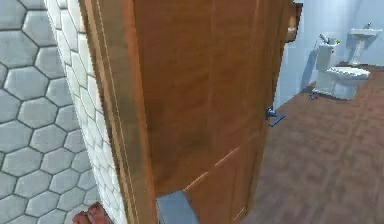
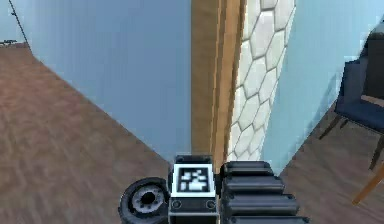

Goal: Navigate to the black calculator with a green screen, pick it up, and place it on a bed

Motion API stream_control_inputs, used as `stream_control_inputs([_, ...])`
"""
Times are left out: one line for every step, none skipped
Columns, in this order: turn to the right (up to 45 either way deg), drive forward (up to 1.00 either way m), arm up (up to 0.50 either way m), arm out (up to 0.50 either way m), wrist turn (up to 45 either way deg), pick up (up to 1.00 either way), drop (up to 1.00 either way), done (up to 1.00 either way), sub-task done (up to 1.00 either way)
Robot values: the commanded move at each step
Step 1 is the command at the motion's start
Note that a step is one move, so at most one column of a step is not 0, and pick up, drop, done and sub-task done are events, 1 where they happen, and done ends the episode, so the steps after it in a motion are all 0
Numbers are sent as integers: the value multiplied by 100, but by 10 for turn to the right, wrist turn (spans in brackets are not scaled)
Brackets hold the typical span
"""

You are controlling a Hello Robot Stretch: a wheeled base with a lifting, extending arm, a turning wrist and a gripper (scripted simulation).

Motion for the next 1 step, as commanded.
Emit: stream_control_inputs([450,0,0,0,0,0,0,0,0])
